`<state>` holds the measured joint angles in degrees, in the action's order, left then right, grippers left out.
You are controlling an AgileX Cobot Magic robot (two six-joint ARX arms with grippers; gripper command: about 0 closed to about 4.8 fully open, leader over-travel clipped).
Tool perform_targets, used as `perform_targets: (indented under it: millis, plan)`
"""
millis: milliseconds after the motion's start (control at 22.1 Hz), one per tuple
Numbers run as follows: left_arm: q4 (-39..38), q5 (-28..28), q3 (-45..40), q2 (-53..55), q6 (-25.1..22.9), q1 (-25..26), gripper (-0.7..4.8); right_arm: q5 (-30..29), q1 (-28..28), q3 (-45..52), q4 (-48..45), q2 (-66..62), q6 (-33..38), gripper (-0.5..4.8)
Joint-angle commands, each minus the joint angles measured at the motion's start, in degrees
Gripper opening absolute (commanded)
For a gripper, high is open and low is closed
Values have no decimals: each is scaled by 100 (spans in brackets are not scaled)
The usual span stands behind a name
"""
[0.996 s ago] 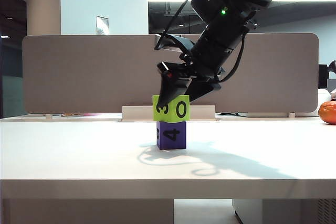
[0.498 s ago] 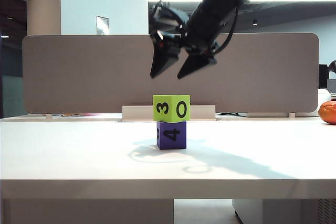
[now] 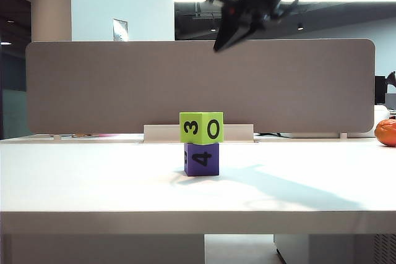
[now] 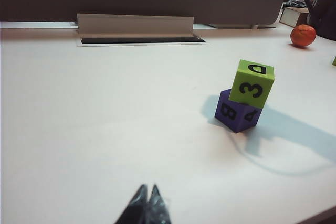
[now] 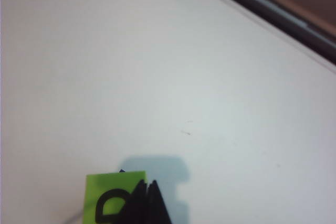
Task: Stack one letter block on top of another letter block.
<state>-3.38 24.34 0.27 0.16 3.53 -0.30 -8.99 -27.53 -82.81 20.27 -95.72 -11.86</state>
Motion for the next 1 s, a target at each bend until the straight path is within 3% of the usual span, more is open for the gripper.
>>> perform_targets:
  millis: [45,679,996]
  plan:
    - [44,33,24,7,11,-4,-6,-33,144,278,-28,472,11,-2]
    - [39,35,24,7,13,-2,-6,20,1838,4133,-1547,4489,1497,-2]
    - [39,35,24,7,-4,-2,-6,52,2522,5401,-1565,6063,1982,-2]
